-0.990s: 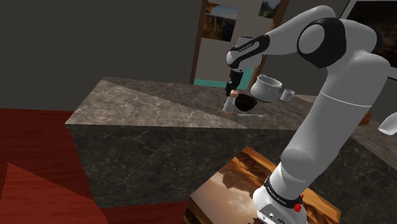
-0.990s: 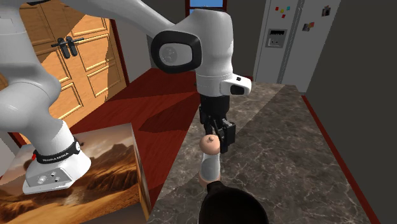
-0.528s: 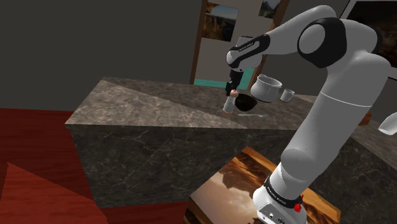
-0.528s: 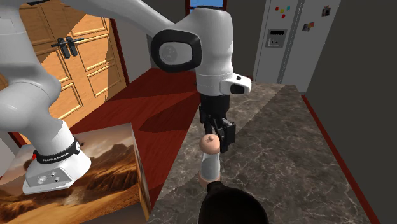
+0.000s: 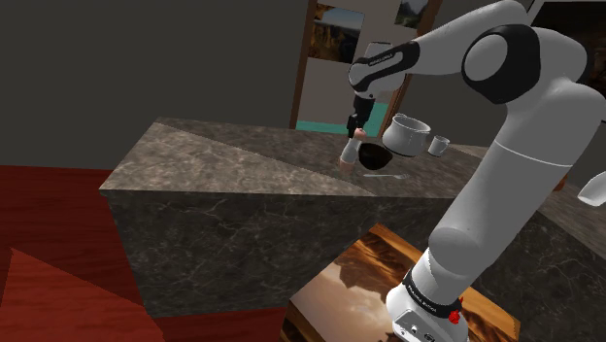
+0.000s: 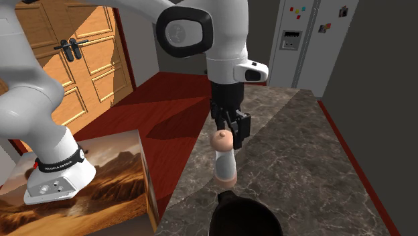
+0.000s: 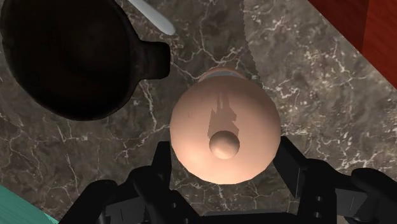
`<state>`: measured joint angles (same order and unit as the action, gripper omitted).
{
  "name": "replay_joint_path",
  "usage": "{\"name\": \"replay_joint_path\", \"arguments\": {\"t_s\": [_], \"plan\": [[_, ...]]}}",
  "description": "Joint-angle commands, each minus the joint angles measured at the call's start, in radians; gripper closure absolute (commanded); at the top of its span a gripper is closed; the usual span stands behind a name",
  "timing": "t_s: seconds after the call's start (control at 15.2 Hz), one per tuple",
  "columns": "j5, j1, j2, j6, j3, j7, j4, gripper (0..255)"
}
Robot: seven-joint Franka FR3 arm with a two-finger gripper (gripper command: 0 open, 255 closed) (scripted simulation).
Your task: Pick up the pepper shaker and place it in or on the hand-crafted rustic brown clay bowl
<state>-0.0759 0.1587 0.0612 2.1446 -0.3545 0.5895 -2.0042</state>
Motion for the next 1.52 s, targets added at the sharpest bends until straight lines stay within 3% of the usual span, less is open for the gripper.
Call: {"name": "replay_joint_path", "arguments": {"t_s": [0.0, 1.45], "plan": [[-0.003, 0.000, -0.011, -0.024, 0.000, 0.000, 0.013, 255], [-0.010, -0.005, -0.054, -0.313, 0.003, 0.012, 0.262, 255]]}}
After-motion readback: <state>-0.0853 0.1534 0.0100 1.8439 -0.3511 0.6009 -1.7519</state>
